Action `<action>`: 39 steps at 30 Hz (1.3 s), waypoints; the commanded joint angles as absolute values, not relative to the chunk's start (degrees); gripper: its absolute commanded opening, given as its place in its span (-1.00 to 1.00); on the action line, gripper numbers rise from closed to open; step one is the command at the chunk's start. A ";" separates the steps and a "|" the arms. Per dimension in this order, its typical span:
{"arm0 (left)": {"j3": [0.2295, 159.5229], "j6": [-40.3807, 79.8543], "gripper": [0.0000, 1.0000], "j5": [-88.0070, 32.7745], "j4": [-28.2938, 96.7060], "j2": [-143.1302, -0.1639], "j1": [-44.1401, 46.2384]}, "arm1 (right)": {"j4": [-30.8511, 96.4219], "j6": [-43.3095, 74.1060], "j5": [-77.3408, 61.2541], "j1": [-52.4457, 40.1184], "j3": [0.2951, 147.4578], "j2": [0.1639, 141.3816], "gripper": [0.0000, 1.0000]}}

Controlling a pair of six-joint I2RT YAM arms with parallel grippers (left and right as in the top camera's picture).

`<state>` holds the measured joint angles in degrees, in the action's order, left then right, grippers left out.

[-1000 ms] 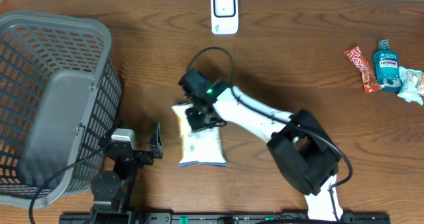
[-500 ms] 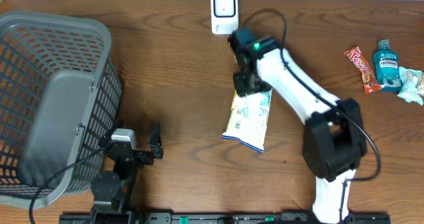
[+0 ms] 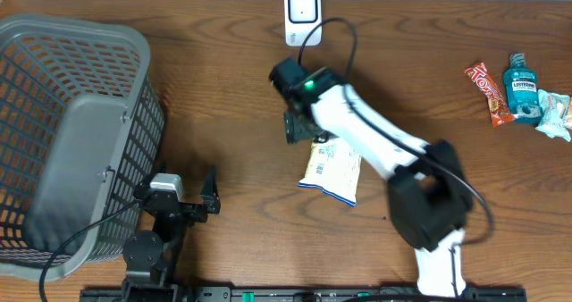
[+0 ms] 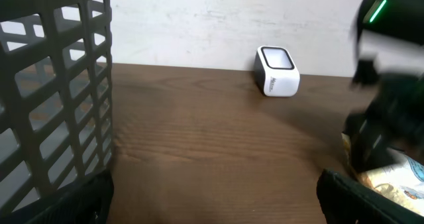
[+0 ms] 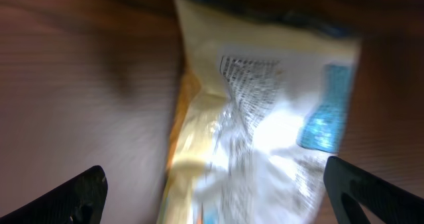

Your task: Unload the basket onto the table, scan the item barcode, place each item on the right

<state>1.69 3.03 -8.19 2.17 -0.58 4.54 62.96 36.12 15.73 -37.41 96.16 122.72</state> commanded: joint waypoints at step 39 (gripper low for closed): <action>0.23 3.31 0.96 -8.29 3.14 -0.27 4.25 | 65.69 -5.82 19.59 -47.79 96.84 121.56 -0.58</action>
